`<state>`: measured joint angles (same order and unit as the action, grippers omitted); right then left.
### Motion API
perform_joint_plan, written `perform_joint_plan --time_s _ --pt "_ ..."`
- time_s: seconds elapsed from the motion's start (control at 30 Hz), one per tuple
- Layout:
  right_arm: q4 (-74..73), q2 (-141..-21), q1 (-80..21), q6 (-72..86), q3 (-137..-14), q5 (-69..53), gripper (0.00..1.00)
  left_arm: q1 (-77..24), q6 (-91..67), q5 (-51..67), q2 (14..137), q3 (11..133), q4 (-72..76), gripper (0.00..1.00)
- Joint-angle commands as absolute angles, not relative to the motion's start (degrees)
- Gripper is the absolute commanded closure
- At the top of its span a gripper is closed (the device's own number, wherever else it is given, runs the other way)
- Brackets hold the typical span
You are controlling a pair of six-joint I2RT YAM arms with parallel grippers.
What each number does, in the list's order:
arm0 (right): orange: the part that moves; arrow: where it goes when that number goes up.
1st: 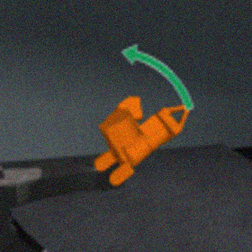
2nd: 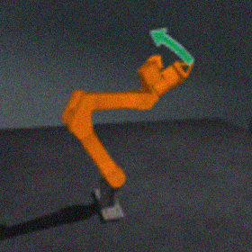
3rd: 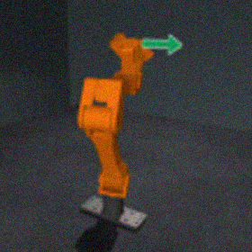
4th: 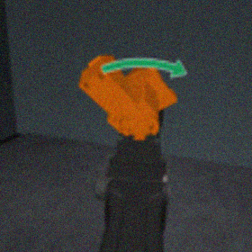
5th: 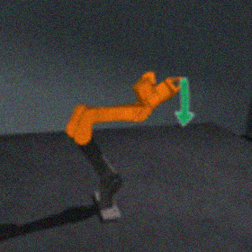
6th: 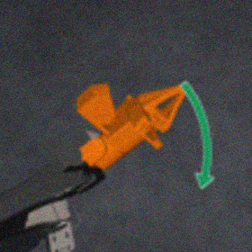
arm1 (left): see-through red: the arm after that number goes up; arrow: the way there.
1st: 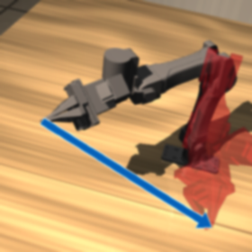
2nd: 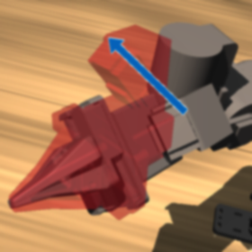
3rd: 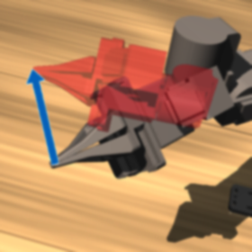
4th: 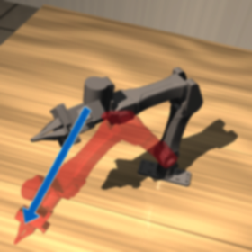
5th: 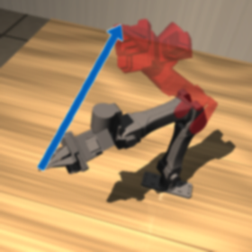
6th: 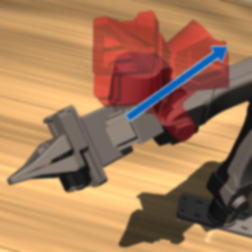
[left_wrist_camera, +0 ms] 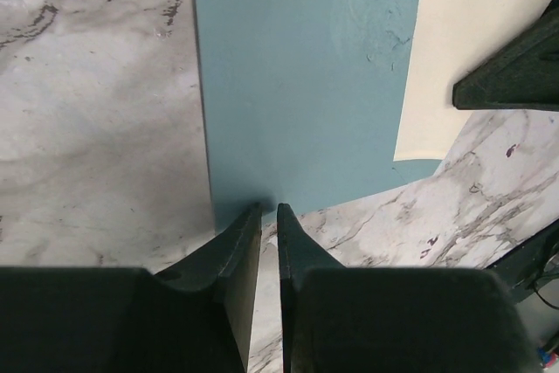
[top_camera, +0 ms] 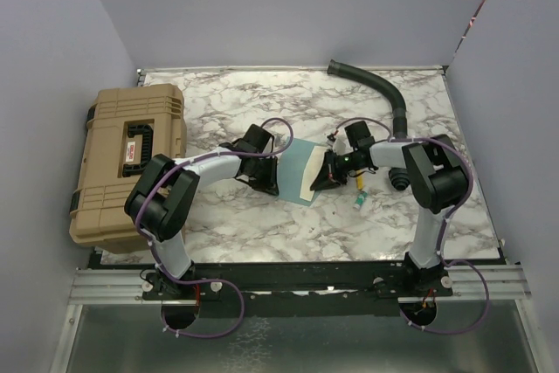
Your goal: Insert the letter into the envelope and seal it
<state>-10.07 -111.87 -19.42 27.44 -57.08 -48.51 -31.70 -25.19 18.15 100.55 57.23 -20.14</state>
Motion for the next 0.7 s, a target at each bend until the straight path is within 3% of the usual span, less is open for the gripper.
perform_joint_plan --time_s 0.0,0.23,0.67 --pt "-13.75 -113.56 -19.16 24.74 -57.56 -49.73 1.00 -30.42 -20.20 7.93 104.93 55.72 -26.82 0.83" --pt "-13.18 -114.97 -19.25 24.59 -56.94 -52.69 1.00 -30.41 -19.76 12.53 104.55 55.04 -25.17 0.78" --pt "-14.40 -117.96 -19.95 25.93 -61.36 -51.45 1.00 -30.41 -19.91 14.88 104.29 53.62 -23.20 0.77"
